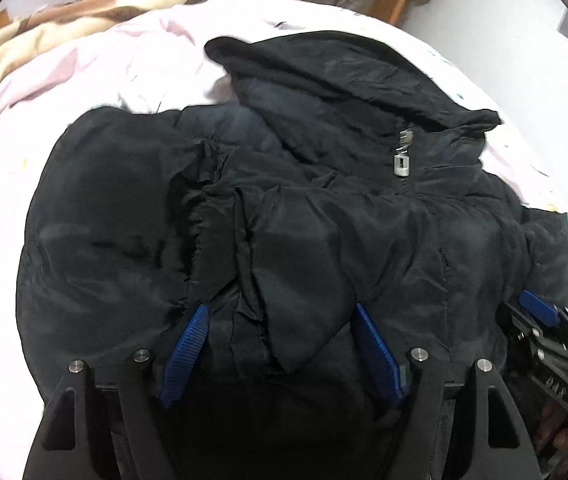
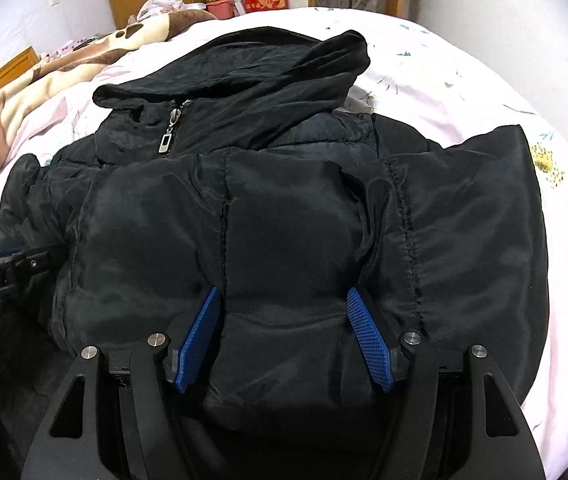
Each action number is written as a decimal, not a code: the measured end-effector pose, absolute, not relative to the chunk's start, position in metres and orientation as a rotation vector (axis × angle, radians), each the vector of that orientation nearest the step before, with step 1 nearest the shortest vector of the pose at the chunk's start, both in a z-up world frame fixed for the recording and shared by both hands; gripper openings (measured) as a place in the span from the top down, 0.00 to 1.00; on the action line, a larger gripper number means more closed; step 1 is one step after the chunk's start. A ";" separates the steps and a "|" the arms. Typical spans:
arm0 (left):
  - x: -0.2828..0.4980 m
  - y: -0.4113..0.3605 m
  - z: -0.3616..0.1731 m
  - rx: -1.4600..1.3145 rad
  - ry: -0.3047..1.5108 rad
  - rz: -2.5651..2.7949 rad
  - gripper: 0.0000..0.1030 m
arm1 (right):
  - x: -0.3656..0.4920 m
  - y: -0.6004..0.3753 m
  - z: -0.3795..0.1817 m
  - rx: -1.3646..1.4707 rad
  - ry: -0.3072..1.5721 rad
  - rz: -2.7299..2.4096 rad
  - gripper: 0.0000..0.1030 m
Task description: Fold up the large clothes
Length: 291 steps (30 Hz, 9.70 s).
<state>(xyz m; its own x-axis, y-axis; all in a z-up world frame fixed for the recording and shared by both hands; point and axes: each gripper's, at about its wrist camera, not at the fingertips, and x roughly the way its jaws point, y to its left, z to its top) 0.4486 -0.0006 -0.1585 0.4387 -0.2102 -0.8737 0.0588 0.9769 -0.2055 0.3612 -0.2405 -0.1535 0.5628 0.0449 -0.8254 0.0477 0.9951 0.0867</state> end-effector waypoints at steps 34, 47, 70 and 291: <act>0.707 0.029 -0.104 -0.133 1.119 -0.174 0.28 | 0.581 -0.327 -0.077 0.163 0.946 -0.006 0.35; 0.747 0.021 -0.161 -0.138 1.215 -0.180 0.28 | 0.616 -0.337 -0.117 0.327 0.982 0.101 0.35; 0.688 0.020 -0.085 -0.162 0.985 -0.197 0.93 | 0.568 -0.322 -0.068 0.278 0.826 0.108 0.93; 0.425 0.035 -0.081 -0.127 0.967 -0.146 0.34 | 0.333 -0.207 -0.062 0.092 0.758 0.371 0.50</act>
